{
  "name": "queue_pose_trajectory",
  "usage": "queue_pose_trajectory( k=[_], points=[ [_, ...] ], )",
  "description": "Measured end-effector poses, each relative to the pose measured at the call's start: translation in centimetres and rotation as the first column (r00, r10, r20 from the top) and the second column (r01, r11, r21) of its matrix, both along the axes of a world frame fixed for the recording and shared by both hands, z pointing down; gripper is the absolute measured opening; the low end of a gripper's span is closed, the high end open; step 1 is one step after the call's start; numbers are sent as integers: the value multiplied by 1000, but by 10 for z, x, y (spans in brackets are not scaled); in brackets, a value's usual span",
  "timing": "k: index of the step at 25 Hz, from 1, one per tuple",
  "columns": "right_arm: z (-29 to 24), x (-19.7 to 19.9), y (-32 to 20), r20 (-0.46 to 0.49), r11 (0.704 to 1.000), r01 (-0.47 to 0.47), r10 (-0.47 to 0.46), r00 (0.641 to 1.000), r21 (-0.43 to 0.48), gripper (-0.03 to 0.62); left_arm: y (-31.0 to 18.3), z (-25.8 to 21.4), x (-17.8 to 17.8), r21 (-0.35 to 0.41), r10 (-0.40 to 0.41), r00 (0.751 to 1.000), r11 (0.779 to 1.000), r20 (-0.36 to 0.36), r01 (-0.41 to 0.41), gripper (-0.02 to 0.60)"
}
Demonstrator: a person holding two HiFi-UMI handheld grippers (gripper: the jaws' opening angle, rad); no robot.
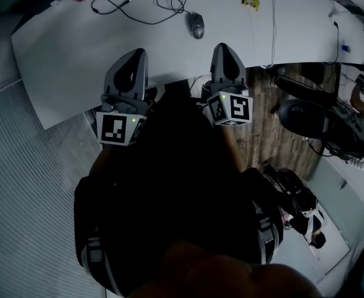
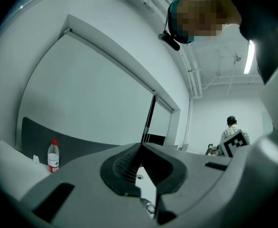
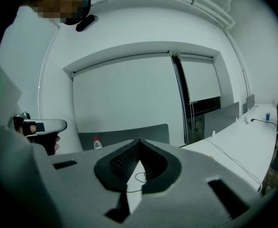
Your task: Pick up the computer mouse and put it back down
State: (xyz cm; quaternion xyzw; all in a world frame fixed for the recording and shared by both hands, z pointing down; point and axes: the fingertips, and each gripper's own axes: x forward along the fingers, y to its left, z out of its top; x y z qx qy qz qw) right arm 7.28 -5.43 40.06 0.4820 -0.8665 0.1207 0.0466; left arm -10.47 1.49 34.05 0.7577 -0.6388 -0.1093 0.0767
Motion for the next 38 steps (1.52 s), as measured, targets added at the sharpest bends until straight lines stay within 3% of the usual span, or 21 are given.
queue_pose_trajectory(
  k=[12,23,38],
  points=[
    [42,8,-59,-34,994,77,-80,996,-71,0,-53,18,21,-77,-68,998,995,-7,67,2],
    [108,16,-103,-147,979,45,-75,986,-198,0,-100,43,27,-156,-71,997,985,-10,68,2],
    [221,6,-117,-277,923,53,-169,946,-380,80,-132,80,21,-202,-96,995,975,-29,88,2]
  ],
)
